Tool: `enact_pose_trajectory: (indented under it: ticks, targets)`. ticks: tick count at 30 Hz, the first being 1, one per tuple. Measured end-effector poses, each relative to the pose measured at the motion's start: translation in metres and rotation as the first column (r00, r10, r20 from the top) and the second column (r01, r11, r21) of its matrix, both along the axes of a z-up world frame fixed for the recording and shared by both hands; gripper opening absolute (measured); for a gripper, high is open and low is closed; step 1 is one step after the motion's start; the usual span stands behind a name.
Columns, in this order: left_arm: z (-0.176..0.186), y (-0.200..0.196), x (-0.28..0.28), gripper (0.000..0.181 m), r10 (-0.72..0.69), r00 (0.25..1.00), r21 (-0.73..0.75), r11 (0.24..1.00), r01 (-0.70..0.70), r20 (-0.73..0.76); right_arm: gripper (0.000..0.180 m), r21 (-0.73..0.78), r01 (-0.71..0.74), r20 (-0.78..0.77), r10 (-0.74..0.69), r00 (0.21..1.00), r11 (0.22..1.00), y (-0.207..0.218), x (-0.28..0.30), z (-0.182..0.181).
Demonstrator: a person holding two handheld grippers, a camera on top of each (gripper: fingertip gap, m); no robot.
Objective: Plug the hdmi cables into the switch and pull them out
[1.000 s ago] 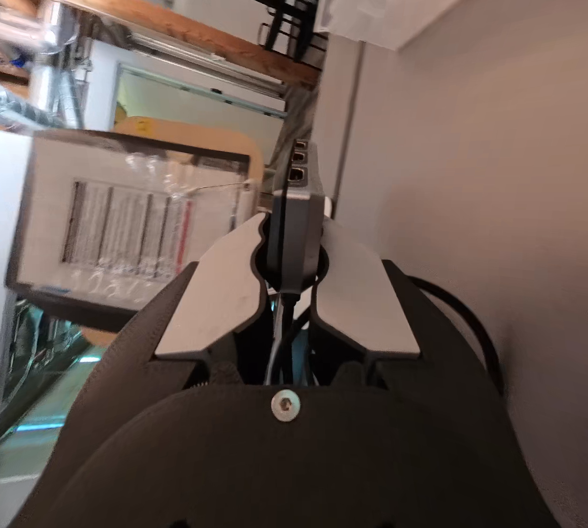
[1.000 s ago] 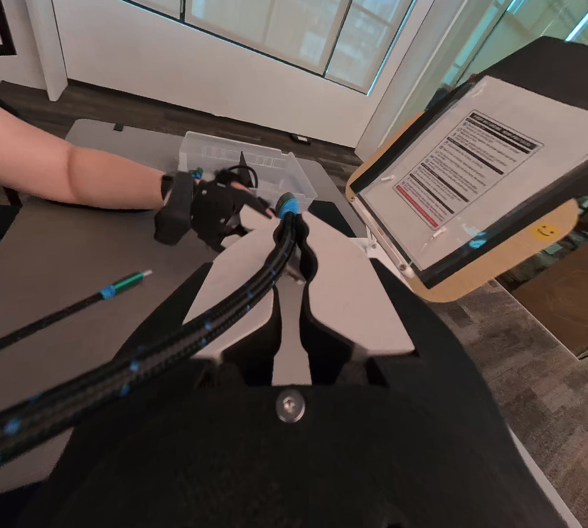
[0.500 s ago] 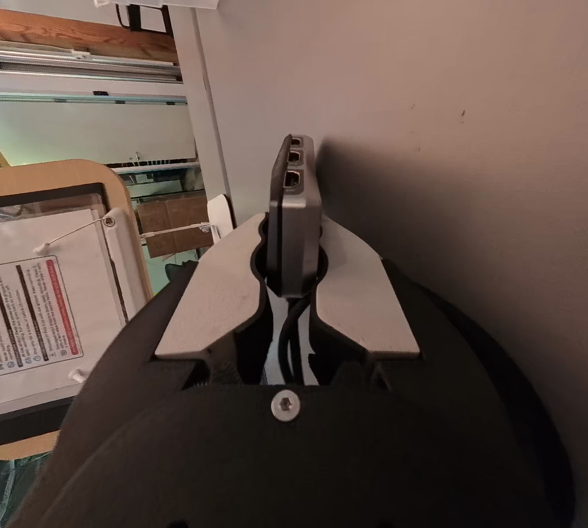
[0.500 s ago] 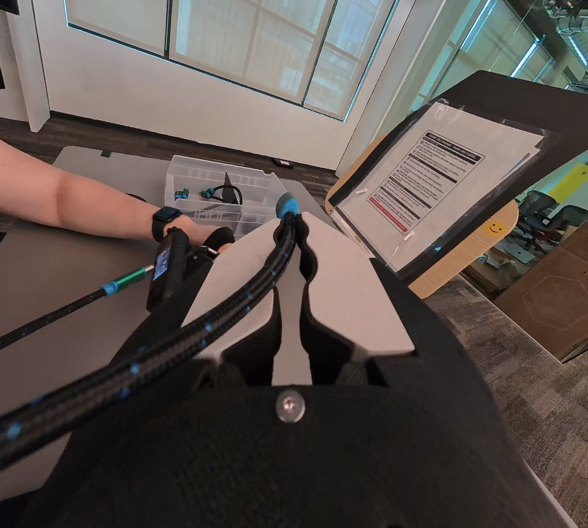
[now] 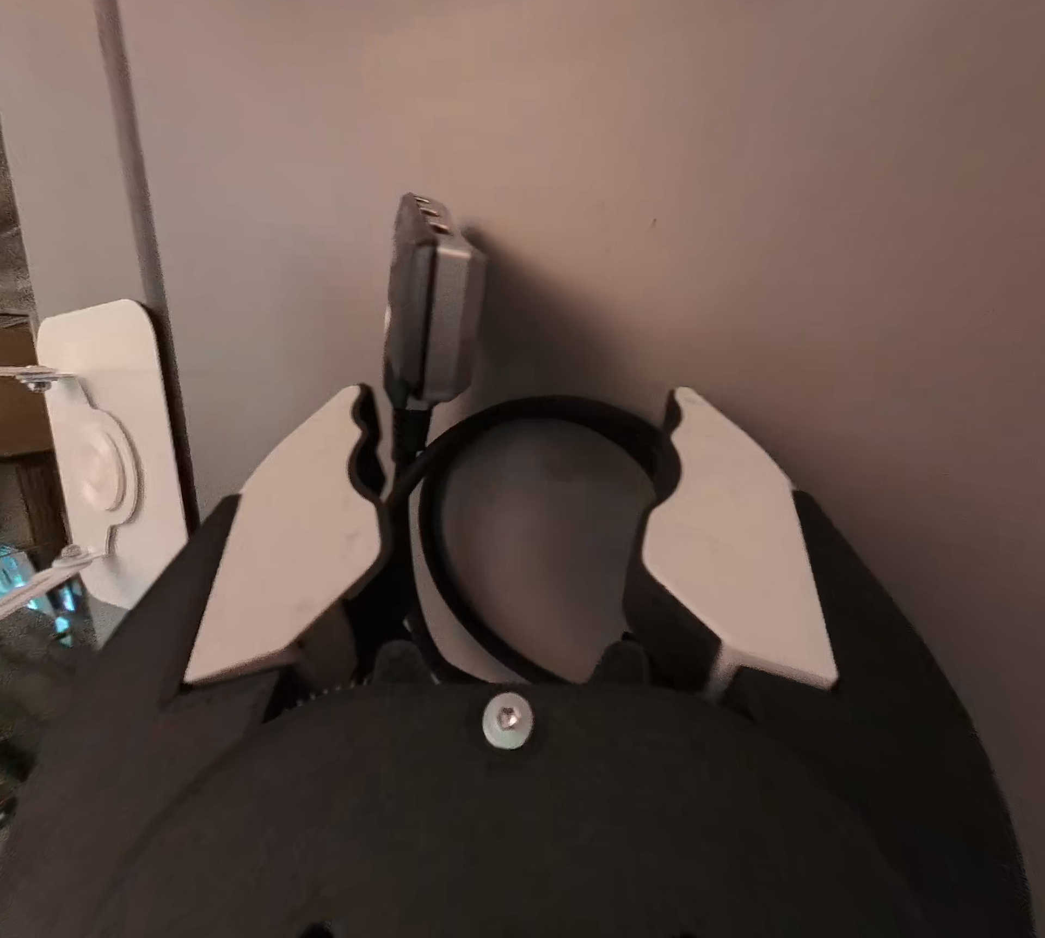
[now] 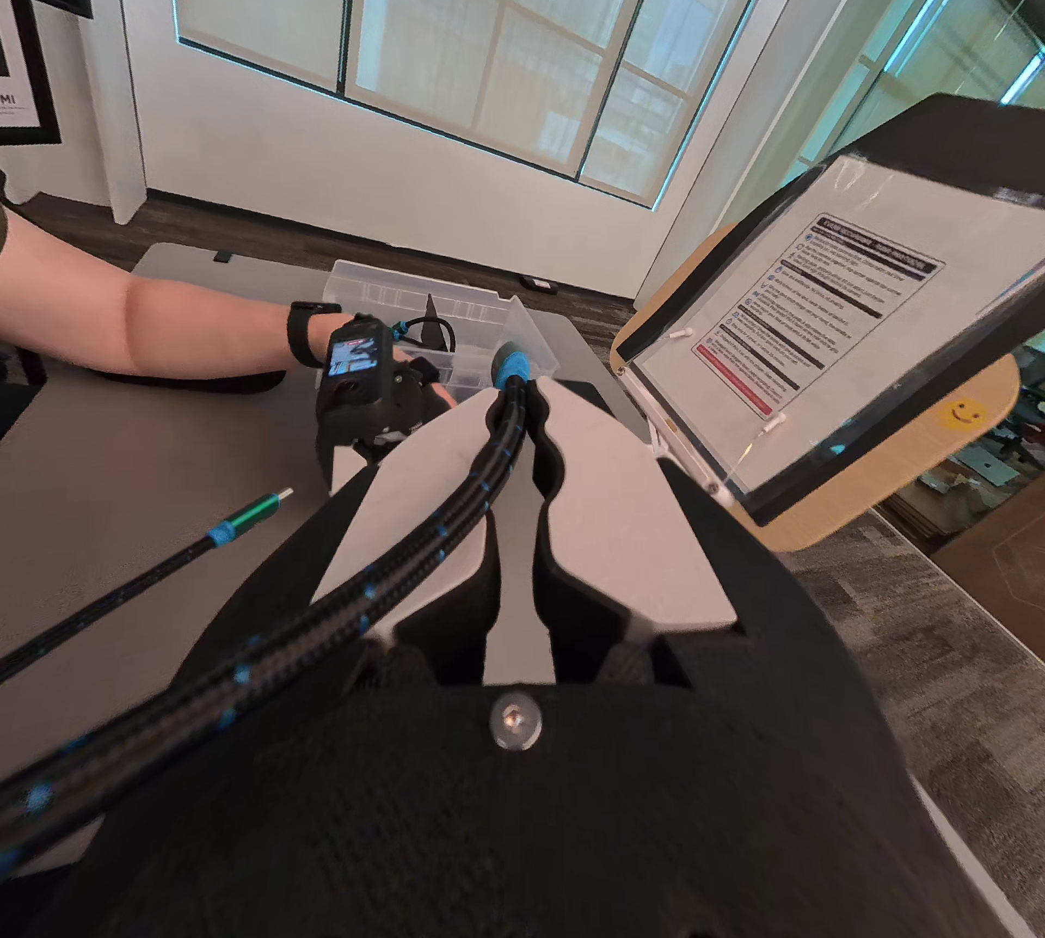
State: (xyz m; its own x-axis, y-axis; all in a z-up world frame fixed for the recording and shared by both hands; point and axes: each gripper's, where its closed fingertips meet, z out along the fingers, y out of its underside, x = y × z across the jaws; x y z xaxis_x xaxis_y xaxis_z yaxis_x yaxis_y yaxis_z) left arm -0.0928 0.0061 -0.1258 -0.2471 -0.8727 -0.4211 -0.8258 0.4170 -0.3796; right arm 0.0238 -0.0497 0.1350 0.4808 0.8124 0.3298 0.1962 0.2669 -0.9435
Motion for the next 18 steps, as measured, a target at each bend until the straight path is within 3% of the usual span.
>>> enact_pose_trajectory:
  ticks: [1,4,6,9,12,16,18]
  targets:
    - [0.008,-0.001,0.000,0.104,0.013,1.000,-0.028,1.000,-0.013,0.027,0.007,0.019,-0.015,-0.007,0.015,1.000,1.000,0.000,-0.003,0.001]
    - [0.057,-0.023,0.011,0.104,0.025,0.966,-0.271,0.961,0.047,0.257,0.007,0.085,-0.066,-0.036,0.070,0.997,0.994,-0.003,-0.016,0.005]
    - [0.110,-0.032,0.021,0.090,0.085,0.870,-0.395,0.909,0.132,0.486,0.007,0.117,-0.087,-0.039,0.092,0.995,0.989,-0.002,-0.027,0.005]
    - [0.181,-0.038,0.021,0.055,0.231,0.655,-0.524,0.799,0.295,0.720,0.007,0.157,-0.139,-0.042,0.148,0.988,0.978,-0.001,-0.049,0.002]
    - [0.220,-0.039,0.013,0.043,0.327,0.485,-0.547,0.719,0.428,0.811,0.007,0.151,-0.191,-0.048,0.201,0.979,0.970,0.000,-0.073,-0.005]
    - [0.228,-0.052,0.010,0.039,0.259,0.469,-0.488,0.734,0.473,0.844,0.007,0.106,-0.230,-0.022,0.233,0.972,0.968,0.004,-0.098,-0.019]
    - [0.231,-0.054,0.008,0.013,0.232,0.449,-0.450,0.758,0.472,0.863,0.007,0.097,-0.239,-0.025,0.243,0.970,0.966,0.005,-0.104,-0.023]
